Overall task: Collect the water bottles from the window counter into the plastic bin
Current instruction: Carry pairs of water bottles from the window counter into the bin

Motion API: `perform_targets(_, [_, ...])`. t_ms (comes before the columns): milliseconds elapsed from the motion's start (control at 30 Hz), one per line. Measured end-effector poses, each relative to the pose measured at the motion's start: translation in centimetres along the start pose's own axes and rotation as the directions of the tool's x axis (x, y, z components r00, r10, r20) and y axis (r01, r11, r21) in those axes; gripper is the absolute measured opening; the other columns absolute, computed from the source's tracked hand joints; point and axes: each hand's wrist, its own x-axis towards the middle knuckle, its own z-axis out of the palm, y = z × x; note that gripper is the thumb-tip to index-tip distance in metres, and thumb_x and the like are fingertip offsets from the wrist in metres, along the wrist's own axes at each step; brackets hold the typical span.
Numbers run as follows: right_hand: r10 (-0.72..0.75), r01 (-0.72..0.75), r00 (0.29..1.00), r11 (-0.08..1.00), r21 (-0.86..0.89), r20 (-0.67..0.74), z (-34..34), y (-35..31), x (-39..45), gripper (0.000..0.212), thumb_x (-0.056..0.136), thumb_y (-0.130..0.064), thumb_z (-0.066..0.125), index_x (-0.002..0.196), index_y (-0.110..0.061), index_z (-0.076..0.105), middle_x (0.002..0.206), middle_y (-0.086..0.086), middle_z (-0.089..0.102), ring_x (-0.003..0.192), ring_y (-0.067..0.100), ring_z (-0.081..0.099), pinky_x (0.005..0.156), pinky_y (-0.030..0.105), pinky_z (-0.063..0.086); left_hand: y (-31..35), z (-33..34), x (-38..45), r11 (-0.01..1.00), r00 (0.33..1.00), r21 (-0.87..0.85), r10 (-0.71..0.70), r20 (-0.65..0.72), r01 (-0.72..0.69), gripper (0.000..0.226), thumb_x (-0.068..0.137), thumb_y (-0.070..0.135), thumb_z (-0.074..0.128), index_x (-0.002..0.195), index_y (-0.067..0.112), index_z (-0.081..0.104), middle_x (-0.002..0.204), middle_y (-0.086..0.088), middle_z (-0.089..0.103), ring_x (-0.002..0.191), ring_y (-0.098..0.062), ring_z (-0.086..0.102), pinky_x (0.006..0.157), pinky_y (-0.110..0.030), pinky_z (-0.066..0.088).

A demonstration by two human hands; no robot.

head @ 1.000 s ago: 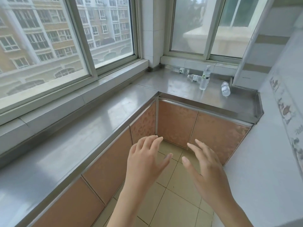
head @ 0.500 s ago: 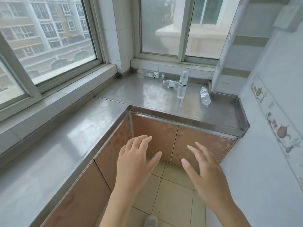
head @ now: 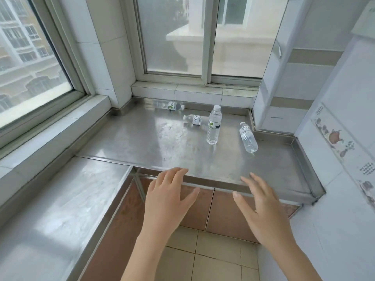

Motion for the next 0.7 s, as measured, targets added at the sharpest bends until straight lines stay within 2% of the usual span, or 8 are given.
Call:
perform_targets(167, [0.025, -0.024, 1.0, 0.999, -0.022, 0.006, 1.1, 2.2, 8.8, 0.051, 0.09, -0.051, 0.046, 0.137, -0.03, 0.047, 0.15, -0.008, 0.034, 0.137, 0.014, 0.029, 0.108, 0.036, 0.029, -0.5, 4.1, 7.8, 1.0, 1.0, -0.002, 0.006, -0.016, -0.006, 0.053, 0.085, 0.053, 0.059, 0.131, 0.025, 0.059, 0.131, 0.009, 0.061, 0.124, -0.017, 0.054, 0.098, -0.034, 0.041])
perform_targets(333, [0.041, -0.042, 0.999, 0.999, 0.009, 0.032, 2.7, 6.0, 18.8, 0.05, 0.09, -0.047, 0.049, 0.136, -0.028, 0.049, 0.15, -0.006, 0.035, 0.139, 0.015, 0.029, 0.109, 0.038, 0.029, 0.6, 10.2, 16.1, 0.996, 0.995, -0.083, -0.025, 0.094, 0.033, 0.057, 0.09, 0.052, 0.058, 0.141, 0.029, 0.046, 0.142, 0.014, 0.05, 0.133, -0.01, 0.041, 0.103, -0.026, 0.031])
perform_targets(400, [0.061, -0.062, 0.996, 0.998, 0.025, 0.058, 3.1, 7.7, 22.8, 0.049, 0.09, -0.046, 0.051, 0.136, -0.027, 0.049, 0.15, -0.005, 0.036, 0.139, 0.015, 0.031, 0.109, 0.037, 0.03, 1.1, 12.9, 19.4, 0.978, 0.985, -0.184, -0.074, 0.155, 0.102, 0.058, 0.089, 0.048, 0.062, 0.142, 0.031, 0.043, 0.139, 0.018, 0.049, 0.13, -0.006, 0.041, 0.101, -0.023, 0.032])
perform_targets(467, [0.081, -0.083, 0.993, 0.996, 0.025, 0.084, 3.4, 9.4, 26.1, 0.05, 0.09, -0.046, 0.053, 0.136, -0.028, 0.048, 0.15, -0.006, 0.036, 0.138, 0.016, 0.033, 0.106, 0.037, 0.032, 1.3, 15.5, 22.2, 0.914, 0.967, -0.342, -0.154, 0.203, 0.218, 0.061, 0.087, 0.041, 0.069, 0.141, 0.033, 0.043, 0.133, 0.021, 0.053, 0.124, -0.002, 0.045, 0.095, -0.019, 0.033])
perform_targets(567, [0.113, -0.118, 0.983, 0.993, 0.028, 0.142, 3.9, 12.4, 31.3, 0.049, 0.09, -0.044, 0.055, 0.136, -0.028, 0.048, 0.149, -0.007, 0.037, 0.135, 0.015, 0.034, 0.104, 0.034, 0.033, 1.6, 20.9, 27.2, 0.766, 0.918, -0.51, -0.294, 0.265, 0.392, 0.068, 0.083, 0.03, 0.076, 0.141, 0.033, 0.04, 0.128, 0.018, 0.057, 0.122, -0.002, 0.05, 0.093, -0.02, 0.036])
perform_targets(700, [0.163, -0.169, 0.963, 0.986, 0.006, 0.215, 5.0, 15.9, 36.8, 0.051, 0.088, -0.041, 0.06, 0.135, -0.029, 0.046, 0.142, -0.01, 0.042, 0.128, 0.014, 0.04, 0.093, 0.031, 0.038, 1.4, 26.9, 32.6, 0.621, 0.848, -0.578, -0.391, 0.357, 0.529, 0.086, 0.077, 0.022, 0.082, 0.146, 0.032, 0.031, 0.134, 0.012, 0.052, 0.13, -0.008, 0.046, 0.106, -0.031, 0.037])
